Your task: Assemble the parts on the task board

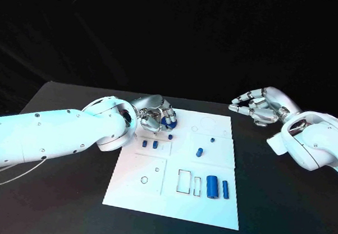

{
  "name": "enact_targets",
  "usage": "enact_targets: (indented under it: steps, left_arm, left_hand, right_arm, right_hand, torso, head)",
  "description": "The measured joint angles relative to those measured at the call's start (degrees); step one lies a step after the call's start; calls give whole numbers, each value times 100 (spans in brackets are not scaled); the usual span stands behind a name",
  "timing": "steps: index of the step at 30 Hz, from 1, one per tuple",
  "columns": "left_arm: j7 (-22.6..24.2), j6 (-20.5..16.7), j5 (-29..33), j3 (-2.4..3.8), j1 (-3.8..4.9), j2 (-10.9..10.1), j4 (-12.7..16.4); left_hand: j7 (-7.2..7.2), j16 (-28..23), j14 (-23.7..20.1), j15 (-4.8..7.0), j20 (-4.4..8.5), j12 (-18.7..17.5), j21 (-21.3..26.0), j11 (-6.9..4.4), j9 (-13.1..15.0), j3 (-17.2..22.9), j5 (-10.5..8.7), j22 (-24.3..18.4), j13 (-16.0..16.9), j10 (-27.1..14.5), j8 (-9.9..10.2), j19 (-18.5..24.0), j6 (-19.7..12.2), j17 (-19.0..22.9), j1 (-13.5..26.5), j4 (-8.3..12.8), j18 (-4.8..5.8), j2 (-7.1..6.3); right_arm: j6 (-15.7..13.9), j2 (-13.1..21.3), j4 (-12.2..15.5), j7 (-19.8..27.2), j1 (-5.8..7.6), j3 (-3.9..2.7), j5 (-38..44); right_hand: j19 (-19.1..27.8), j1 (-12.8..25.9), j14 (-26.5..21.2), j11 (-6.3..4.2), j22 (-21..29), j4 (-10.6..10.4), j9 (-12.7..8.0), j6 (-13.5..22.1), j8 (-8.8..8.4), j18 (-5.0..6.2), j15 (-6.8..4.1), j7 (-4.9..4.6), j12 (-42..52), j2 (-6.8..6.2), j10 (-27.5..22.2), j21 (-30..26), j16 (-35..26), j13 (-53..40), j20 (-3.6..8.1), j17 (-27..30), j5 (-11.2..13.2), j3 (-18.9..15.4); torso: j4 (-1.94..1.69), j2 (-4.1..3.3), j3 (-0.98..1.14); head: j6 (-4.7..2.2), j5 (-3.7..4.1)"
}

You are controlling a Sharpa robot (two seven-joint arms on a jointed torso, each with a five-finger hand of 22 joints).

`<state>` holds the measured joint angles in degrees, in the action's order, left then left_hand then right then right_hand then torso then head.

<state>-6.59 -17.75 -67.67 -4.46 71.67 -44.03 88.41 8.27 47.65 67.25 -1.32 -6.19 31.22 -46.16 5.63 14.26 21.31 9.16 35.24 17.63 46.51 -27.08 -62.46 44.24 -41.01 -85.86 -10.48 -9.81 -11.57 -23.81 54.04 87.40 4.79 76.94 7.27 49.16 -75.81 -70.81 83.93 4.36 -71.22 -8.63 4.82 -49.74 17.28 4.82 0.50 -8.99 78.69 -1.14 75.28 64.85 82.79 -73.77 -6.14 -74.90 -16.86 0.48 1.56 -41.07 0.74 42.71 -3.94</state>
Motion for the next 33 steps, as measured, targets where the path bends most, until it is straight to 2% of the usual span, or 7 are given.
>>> enact_targets:
  steps: [3, 6, 9, 10, 13, 15, 33]
  left_arm:
    - [31, 12, -511, -24, -21, 89, -45]
    - [16, 92, -973, -37, -32, 183, -113]
    - [-45, 208, -1351, -46, -43, 272, -199]
    - [-68, 248, -1448, -48, -47, 302, -229]
    - [-151, 384, -1730, -52, -56, 402, -329]
    - [-194, 452, -1845, -52, -57, 440, -368]
    - [-442, 902, -2347, -54, -63, 703, -693]
  left_hand:
    - [-60, 143, 206, 61, 37, -104, -117, -44, -171, 0, 0, 63, -199, 106, 175, -159, 126, 56, 1, 0, 0, -27]
    - [-99, 882, 671, 101, 84, -165, -944, -85, -337, 22, 0, 1001, -397, 250, 328, -719, 312, -538, 10, 22, 21, -35]
    - [-124, 1465, 937, 127, 106, -196, -1597, -106, -472, 22, 0, 1752, -544, 371, 460, -1073, 446, -1018, 48, 22, 139, -74]
    - [-122, 1597, 991, 130, 108, -196, -1751, -124, -500, 22, 0, 1931, -578, 388, 494, -1153, 449, -1129, 48, 22, 206, -74]
    - [-127, 1883, 1122, 142, 119, -196, -2110, -125, -576, 15, 0, 2358, -647, 450, 569, -1328, 515, -1360, 77, 25, 225, -103]
    - [-153, 1963, 1131, 152, 136, -196, -2215, -140, -604, -27, 0, 2484, -674, 465, 602, -1364, 541, -1415, 77, 24, 310, -103]
    - [-165, 2113, 1203, 183, 127, -196, -2457, -163, -686, -44, 0, 2782, -780, 590, 661, -1414, 697, -1461, 102, 7, 312, -127]
  right_arm:
    - [-6, -6, 1, 5, -9, 0, -1]
    - [-13, -10, 7, 6, -13, 1, -1]
    - [-19, -14, 12, 6, -16, 1, -1]
    - [-21, -14, 13, 6, -17, 1, -1]
    - [-27, -14, 17, 7, -19, 1, 1]
    - [-29, -13, 19, 8, -20, 1, 2]
    - [-48, -16, 44, 18, -22, 1, 5]
  right_hand:
    - [0, 0, 0, 0, 0, 0, 0, 0, 0, 1, 0, 0, 0, 0, 0, 0, 0, 0, 0, 0, 0, 0]
    - [0, 0, 0, 0, 0, 0, 0, 0, 0, 0, 0, 0, 0, 0, 0, 0, 0, 0, 0, 0, 0, 0]
    - [0, 0, 0, 0, 0, 0, 0, 0, 0, 0, 0, 0, 0, 0, 0, 0, 0, 0, 0, 0, 0, 0]
    - [0, 0, 0, -5, 0, 0, 0, 0, 0, 0, 0, 0, 0, 0, -5, 0, 0, 0, 0, -2, 0, 0]
    - [0, 0, 0, -1, 5, 0, 0, 0, 23, 0, 0, 0, 0, 0, -41, 0, -23, 10, 0, -5, -23, 0]
    - [0, 0, 0, -1, 5, 0, 0, 0, 23, 0, 0, 0, 0, 0, -41, 0, -23, 10, 0, -4, -23, 0]
    - [-1, 0, 0, -1, 5, 0, 0, 0, 23, 0, 0, 0, 0, 0, -41, 0, -23, 10, 0, -3, -23, 1]
  torso:
    - [0, -2, 0]
    - [1, -5, 1]
    - [3, -8, 1]
    - [4, -8, 1]
    - [4, -8, 3]
    - [4, -8, 3]
    - [7, -11, 9]
  head:
    - [-11, 3]
    - [-14, 4]
    - [-14, 4]
    - [-12, 4]
    - [-8, 3]
    - [-5, 6]
    - [26, 30]
